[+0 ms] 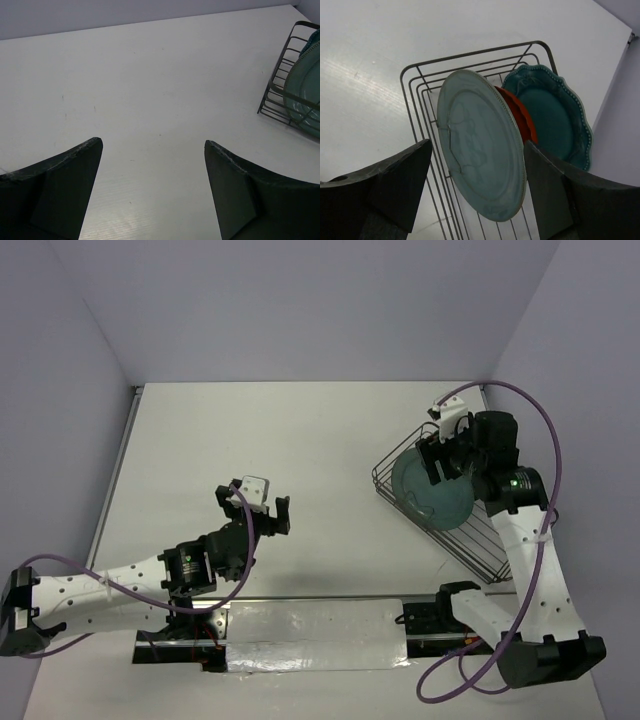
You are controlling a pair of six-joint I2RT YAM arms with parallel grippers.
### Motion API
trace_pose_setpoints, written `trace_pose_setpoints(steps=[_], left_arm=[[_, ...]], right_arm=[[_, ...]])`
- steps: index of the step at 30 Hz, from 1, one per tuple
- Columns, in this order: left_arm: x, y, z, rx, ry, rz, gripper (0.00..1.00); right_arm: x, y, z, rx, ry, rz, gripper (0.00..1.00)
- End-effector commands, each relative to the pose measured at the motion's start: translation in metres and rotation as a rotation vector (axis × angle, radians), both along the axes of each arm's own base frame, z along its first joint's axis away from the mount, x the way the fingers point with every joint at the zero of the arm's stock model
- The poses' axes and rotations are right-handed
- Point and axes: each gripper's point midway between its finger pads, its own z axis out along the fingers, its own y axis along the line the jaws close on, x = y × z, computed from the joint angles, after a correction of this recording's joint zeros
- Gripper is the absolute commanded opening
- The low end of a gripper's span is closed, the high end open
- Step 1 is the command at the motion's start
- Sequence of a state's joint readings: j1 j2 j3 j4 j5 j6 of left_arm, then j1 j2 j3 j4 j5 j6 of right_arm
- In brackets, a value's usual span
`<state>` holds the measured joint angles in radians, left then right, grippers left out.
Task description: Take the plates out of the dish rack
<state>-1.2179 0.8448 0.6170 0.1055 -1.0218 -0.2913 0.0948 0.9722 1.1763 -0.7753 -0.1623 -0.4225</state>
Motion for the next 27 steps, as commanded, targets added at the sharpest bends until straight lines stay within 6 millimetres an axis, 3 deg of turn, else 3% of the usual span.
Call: trace_pose_setpoints(steps=[1, 2, 3, 5, 11, 15, 19, 23, 27], left_arm=[[0.003, 0.001, 0.017, -0.060, -0.026, 0.032, 0.95], [0.003, 0.001, 0.016, -0.054, -0.023, 0.032, 0.95], [0.004, 0.001, 0.016, -0.054, -0.023, 0.035, 0.95], [0.004, 0.001, 0.015, -0.053, -0.020, 0.037, 0.95], [0.003, 0.001, 0.017, -0.064, -0.018, 0.030, 0.94], [0.002, -0.001, 0.015, -0.076, -0.022, 0.013, 0.94], [0.003, -0.004, 0.015, -0.063, -0.012, 0.012, 0.93], [0.004, -0.004, 0.013, -0.048, -0.008, 0.025, 0.93], [0.004, -0.002, 0.014, -0.049, -0.012, 0.030, 0.93]], right_arm=[[0.003, 0.005, 0.022, -0.014, -0.021, 0.109, 0.80], [0.008, 0.006, 0.021, -0.005, 0.003, 0.119, 0.80], [0.011, 0.005, 0.033, -0.003, -0.018, 0.123, 0.80], [0.013, 0.000, 0.032, -0.029, -0.005, 0.136, 0.79], [0.027, -0.032, -0.010, -0.156, 0.130, 0.079, 0.76], [0.037, -0.033, -0.020, -0.108, 0.191, 0.089, 0.74], [0.038, -0.035, -0.022, -0.081, 0.219, 0.092, 0.73], [0.036, -0.041, -0.038, -0.102, 0.251, 0.080, 0.73], [0.038, -0.034, -0.040, -0.065, 0.276, 0.104, 0.72]])
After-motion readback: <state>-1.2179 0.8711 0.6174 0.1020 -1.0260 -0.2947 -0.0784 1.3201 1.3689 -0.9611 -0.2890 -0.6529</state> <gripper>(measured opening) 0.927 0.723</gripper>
